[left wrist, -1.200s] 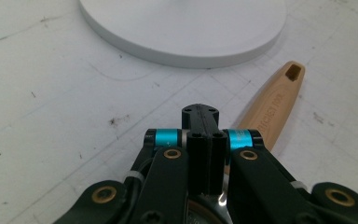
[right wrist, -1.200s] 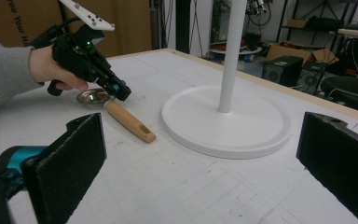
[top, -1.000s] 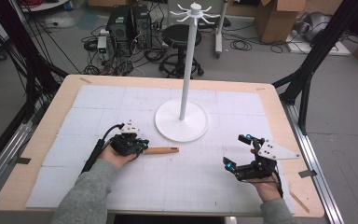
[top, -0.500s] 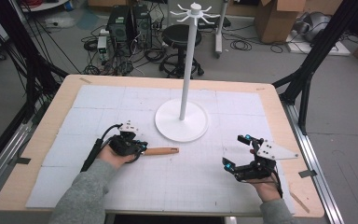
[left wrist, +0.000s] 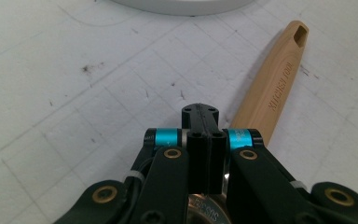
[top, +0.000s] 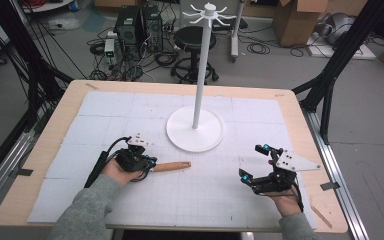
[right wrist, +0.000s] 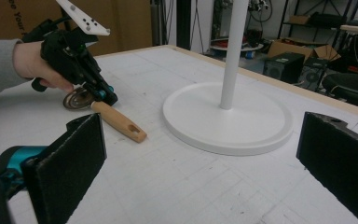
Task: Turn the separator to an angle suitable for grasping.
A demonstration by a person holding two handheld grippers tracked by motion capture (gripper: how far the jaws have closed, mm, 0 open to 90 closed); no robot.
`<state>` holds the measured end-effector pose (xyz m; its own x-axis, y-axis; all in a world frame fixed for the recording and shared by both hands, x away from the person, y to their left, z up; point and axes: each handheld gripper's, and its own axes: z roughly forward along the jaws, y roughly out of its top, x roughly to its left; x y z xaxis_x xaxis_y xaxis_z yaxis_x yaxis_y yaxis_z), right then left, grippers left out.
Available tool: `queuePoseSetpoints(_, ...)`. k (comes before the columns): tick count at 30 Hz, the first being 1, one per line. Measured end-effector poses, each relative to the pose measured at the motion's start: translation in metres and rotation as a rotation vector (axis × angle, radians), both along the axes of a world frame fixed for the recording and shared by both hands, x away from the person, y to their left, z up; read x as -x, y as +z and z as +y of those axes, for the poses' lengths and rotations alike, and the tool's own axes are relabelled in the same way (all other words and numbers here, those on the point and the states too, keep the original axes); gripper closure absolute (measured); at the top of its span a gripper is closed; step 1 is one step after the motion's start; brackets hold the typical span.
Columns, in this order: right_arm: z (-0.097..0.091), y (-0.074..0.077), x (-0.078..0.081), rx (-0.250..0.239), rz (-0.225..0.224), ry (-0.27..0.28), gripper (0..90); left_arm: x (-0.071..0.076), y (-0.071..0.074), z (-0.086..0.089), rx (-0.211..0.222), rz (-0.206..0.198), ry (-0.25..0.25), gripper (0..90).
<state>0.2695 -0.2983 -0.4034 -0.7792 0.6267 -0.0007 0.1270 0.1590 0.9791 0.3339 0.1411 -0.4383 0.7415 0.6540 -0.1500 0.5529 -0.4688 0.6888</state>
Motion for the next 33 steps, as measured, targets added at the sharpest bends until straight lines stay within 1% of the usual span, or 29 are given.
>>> queuePoseSetpoints(3, 0.000, 0.000, 0.001, -0.003, 0.010, -0.001, 0.5, 0.003, 0.001, -0.001, -0.011, 0.000, -0.009, 90.0)
queuePoseSetpoints(7, 0.000, 0.000, 0.000, -0.001, 0.000, -0.001, 0.5, 0.005, 0.001, -0.002, -0.015, 0.005, -0.016, 90.0)
queuePoseSetpoints(10, -0.001, 0.000, 0.001, -0.002, 0.008, -0.004, 0.5, 0.009, 0.002, -0.002, -0.024, 0.017, -0.017, 90.0)
queuePoseSetpoints(12, -0.001, 0.000, 0.001, -0.001, 0.005, -0.003, 0.5, 0.012, 0.003, -0.002, -0.030, 0.015, -0.021, 90.0)
queuePoseSetpoints(13, -0.001, 0.000, 0.001, -0.001, 0.005, -0.003, 0.5, 0.013, 0.004, -0.002, -0.041, 0.017, -0.029, 90.0)
queuePoseSetpoints(16, -0.001, 0.000, 0.001, -0.004, 0.007, -0.002, 0.5, 0.017, 0.004, -0.003, -0.042, 0.016, -0.031, 90.0)
queuePoseSetpoints(17, -0.001, 0.000, 0.001, -0.003, 0.007, -0.002, 0.5, 0.018, 0.004, -0.002, -0.040, 0.018, -0.031, 90.0)
queuePoseSetpoints(20, -0.001, 0.000, 0.001, -0.002, 0.005, -0.003, 0.5, 0.022, 0.000, 0.003, 0.010, 0.030, -0.026, 90.0)
queuePoseSetpoints(22, -0.001, 0.000, 0.001, 0.002, 0.004, -0.003, 0.5, 0.025, -0.002, 0.006, 0.029, 0.017, -0.021, 90.0)
queuePoseSetpoints(28, 0.001, 0.000, 0.001, 0.002, 0.006, 0.001, 0.5, 0.026, -0.001, 0.005, 0.018, 0.006, -0.025, 90.0)
queuePoseSetpoints(30, 0.000, 0.000, 0.001, 0.004, 0.005, 0.000, 0.5, 0.026, -0.001, 0.004, 0.008, -0.016, -0.023, 90.0)
queuePoseSetpoints(33, 0.001, -0.001, 0.001, 0.009, 0.011, 0.001, 0.5, 0.024, -0.003, 0.004, 0.019, -0.030, -0.029, 89.9)
